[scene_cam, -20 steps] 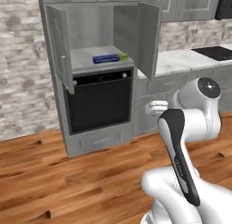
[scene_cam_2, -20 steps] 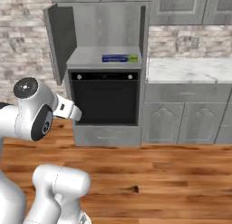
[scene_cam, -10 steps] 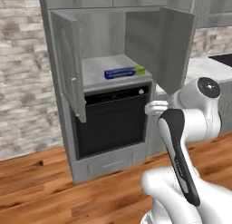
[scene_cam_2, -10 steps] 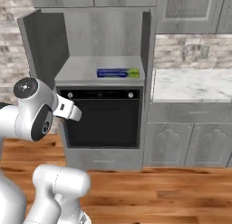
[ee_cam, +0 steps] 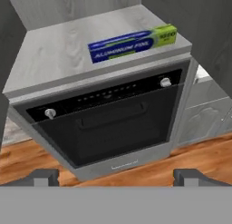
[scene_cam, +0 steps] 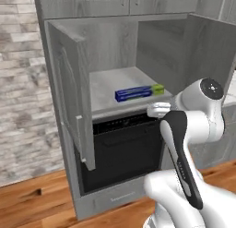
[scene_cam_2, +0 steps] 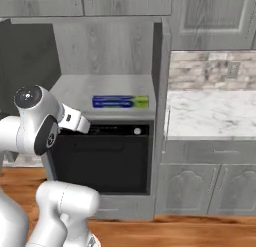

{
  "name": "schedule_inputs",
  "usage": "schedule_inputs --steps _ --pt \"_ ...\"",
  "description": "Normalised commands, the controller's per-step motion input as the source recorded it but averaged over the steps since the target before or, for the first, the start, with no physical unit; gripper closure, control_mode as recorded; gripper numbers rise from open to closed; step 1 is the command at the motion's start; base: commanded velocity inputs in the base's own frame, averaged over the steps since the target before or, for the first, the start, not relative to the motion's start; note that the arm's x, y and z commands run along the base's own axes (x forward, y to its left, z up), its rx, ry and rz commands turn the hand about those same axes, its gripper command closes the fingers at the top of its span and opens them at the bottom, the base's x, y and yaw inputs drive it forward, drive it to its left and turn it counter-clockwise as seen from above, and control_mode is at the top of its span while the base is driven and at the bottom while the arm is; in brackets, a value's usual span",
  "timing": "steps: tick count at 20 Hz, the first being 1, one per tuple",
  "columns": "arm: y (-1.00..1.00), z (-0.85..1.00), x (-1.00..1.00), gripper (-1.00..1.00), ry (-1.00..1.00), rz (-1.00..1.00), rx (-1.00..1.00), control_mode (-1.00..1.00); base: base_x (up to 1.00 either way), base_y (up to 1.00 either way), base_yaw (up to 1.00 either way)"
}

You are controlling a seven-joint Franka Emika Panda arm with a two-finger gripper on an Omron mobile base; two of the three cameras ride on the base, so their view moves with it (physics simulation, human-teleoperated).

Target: Retrieve the tupperware and aluminum foil from the cabinet and place them on the dining counter near the plate with chicken drumstick and broccoli to prepare for storing leftovers.

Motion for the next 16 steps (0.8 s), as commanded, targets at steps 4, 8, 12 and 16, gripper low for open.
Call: schedule_inputs --steps 4,8,12,16 --pt "0.00 0.00 0.00 -1.00 0.00 0.00 0.00 1.00 0.74 -0.25 0.00" --pt "0.00 0.00 0.00 -1.00 0.00 0.00 0.00 1.00 0.70 -0.03 0.00" --pt "0.00 0.00 0.00 -1.00 0.00 0.00 0.00 1.00 0.56 -0.01 0.00" --pt "0.00 0.00 0.00 -1.00 0.00 0.00 0.00 1.00 0.47 -0.07 0.00"
